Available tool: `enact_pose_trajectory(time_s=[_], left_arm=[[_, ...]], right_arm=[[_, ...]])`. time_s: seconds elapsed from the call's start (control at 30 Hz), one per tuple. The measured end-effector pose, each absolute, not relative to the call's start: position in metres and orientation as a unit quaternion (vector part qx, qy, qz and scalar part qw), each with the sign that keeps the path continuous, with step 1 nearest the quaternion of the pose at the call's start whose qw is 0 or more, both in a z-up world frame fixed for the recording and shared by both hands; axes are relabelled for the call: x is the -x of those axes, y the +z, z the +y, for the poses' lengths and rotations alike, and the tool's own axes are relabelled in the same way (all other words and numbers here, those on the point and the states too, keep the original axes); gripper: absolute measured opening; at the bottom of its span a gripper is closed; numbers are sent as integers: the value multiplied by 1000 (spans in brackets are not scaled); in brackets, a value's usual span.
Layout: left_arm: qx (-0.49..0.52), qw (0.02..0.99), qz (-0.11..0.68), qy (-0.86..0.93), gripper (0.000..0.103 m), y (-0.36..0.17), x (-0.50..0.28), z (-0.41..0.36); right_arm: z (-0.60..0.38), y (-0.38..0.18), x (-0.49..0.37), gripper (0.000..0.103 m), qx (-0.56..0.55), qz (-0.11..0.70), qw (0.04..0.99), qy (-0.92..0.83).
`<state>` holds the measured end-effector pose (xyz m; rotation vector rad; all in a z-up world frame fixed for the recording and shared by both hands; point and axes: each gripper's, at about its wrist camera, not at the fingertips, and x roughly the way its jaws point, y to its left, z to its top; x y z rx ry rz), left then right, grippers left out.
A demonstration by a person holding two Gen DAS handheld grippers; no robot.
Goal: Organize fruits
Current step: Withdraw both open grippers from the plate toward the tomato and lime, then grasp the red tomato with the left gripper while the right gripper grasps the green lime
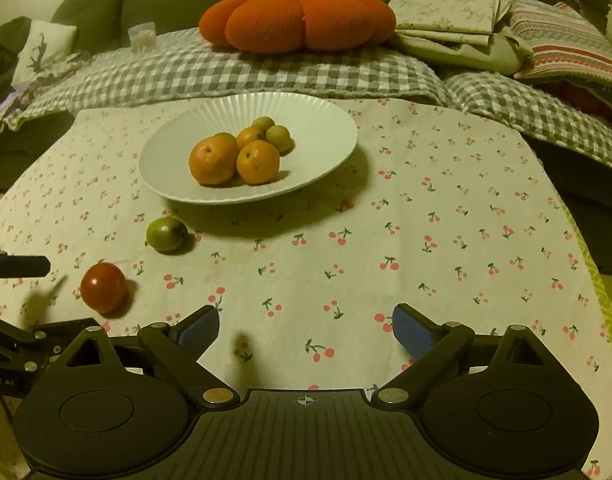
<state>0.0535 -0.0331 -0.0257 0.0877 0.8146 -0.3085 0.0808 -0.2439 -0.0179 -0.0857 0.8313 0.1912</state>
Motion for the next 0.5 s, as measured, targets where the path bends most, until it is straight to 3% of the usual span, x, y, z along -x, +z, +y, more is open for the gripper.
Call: enact_pose_trajectory(time_s=[0.07, 0.2, 0.27, 0.5], left_arm=[[-39, 903, 397, -158, 68, -27, -55, -34], [-38, 902, 394, -170, 52, -28, -57, -36], [-35, 902, 391, -182, 38, -27, -58, -37], [-31, 899, 392, -192, 35, -25, -60, -35]], right_arm=[[-244, -19, -81, 95, 43, 404, 909, 92], [-244, -22, -82, 95, 43, 407, 908, 91], [-243, -22, -83, 95, 44, 408, 907, 92], [-240, -23, -83, 95, 47, 409, 907, 93]])
